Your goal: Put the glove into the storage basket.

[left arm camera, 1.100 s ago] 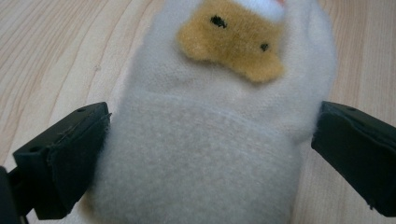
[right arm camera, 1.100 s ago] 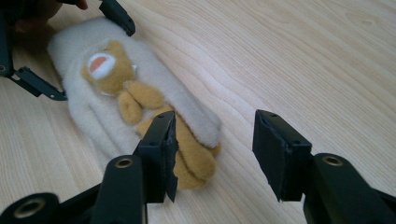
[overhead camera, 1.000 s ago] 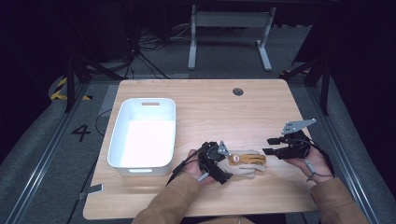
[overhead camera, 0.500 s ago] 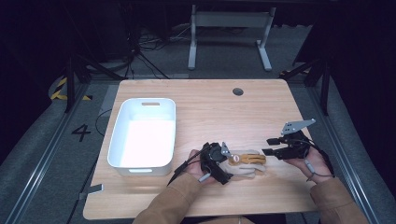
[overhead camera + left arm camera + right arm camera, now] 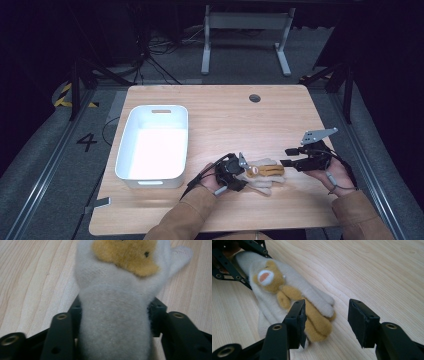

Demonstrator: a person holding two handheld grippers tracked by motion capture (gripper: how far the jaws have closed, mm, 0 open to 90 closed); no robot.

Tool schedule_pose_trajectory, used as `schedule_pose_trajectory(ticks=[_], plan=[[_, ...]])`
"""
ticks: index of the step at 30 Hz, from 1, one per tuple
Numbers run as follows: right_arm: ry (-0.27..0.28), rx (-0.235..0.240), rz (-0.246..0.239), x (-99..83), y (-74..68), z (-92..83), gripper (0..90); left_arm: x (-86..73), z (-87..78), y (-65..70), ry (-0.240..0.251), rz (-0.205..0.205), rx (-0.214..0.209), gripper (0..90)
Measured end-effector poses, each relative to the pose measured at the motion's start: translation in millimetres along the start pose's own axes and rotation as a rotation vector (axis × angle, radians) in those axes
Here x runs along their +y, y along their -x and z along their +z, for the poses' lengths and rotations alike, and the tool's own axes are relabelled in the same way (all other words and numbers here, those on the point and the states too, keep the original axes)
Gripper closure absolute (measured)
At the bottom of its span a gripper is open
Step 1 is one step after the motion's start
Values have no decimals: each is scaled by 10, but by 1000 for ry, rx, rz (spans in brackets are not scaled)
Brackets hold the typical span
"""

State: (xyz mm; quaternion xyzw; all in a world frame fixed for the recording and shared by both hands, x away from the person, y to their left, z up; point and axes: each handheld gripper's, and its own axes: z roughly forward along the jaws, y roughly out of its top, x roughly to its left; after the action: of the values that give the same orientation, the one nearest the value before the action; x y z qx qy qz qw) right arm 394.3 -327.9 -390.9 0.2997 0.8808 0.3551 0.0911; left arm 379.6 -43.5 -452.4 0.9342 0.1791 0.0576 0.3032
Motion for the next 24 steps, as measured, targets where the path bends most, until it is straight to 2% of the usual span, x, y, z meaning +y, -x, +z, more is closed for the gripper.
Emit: schedule_pose_trajectory(ticks=[6, 18, 24], plan=[[8, -4, -2, 1, 3, -12, 491, 11, -10, 34, -9, -10, 12, 644], [11, -8, 5, -10, 17, -14, 494, 32, -32, 47, -11, -29, 18, 692], [17, -14, 8, -17, 33, -19, 497, 47, -96, 35, 8, -48, -3, 702]])
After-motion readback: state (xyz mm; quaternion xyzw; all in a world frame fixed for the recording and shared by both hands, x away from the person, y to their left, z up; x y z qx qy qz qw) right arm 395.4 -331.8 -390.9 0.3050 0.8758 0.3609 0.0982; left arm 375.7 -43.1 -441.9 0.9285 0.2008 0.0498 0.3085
